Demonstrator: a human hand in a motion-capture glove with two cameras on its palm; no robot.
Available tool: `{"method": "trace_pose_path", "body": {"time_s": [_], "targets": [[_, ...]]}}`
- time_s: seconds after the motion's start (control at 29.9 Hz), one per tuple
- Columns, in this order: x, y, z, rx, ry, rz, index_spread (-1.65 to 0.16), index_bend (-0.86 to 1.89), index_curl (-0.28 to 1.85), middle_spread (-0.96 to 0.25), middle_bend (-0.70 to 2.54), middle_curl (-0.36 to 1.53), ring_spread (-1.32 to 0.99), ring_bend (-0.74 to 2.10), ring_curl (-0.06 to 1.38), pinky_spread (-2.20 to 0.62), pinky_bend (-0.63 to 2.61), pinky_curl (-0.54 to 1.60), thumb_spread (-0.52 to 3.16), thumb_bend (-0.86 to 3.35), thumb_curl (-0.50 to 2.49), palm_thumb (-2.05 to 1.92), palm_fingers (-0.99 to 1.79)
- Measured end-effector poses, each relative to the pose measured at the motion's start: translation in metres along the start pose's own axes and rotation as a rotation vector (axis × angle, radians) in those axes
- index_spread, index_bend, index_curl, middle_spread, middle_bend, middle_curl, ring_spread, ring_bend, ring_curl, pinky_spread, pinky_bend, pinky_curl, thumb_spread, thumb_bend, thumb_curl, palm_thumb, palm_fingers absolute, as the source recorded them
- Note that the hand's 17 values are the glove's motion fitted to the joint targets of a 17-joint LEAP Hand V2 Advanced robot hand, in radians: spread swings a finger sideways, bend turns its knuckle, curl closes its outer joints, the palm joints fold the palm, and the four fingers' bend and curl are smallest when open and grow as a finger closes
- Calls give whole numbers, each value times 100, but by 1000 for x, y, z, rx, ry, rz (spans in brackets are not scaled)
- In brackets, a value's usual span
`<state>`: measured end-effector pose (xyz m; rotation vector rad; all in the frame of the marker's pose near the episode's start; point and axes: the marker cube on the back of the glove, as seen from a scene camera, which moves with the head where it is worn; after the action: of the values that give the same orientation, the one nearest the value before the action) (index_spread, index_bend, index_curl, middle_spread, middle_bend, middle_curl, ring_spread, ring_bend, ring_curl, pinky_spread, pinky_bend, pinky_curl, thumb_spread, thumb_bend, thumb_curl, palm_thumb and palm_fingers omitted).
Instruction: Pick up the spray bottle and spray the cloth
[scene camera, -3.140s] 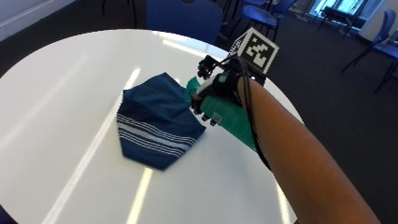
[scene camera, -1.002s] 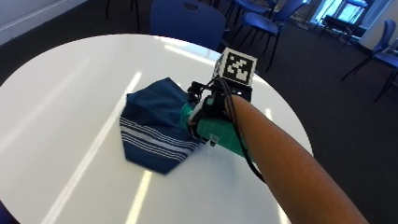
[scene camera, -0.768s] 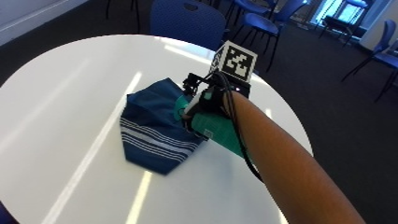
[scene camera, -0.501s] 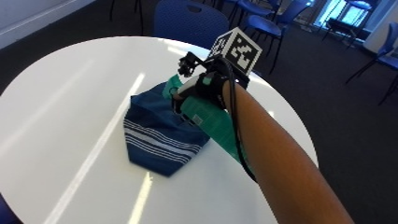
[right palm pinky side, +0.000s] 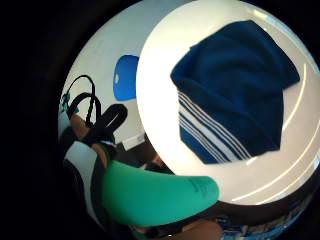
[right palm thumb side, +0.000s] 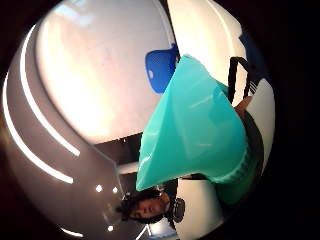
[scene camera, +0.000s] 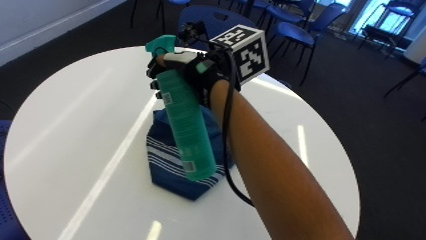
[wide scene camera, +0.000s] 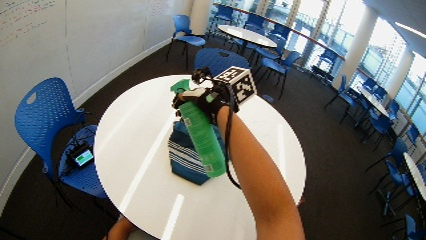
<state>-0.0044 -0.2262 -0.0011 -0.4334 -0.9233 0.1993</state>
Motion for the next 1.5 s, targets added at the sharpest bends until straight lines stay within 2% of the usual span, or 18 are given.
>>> {"method": "trace_pose_path", "body": {"time_s": [0.27,0.5,0.87,1.5], "targets": [[-15,-10,14,393,-184,-242,-29,28,51,-16,50,48,-18,56,44,-16,36,37,35,-4,78,89,134],[-21,-18,28,575,-226,-393,-29,29,51,-16,49,48,-19,55,44,-16,36,38,35,-4,78,89,133],[-19,-33,26,664,-88,-497,-29,28,51,-16,48,48,-18,54,44,-17,36,38,37,-3,78,90,133],[-24,-37,15,676,-80,-481,-30,27,51,-16,48,48,-19,54,44,-17,37,38,37,-4,78,90,134]]}}
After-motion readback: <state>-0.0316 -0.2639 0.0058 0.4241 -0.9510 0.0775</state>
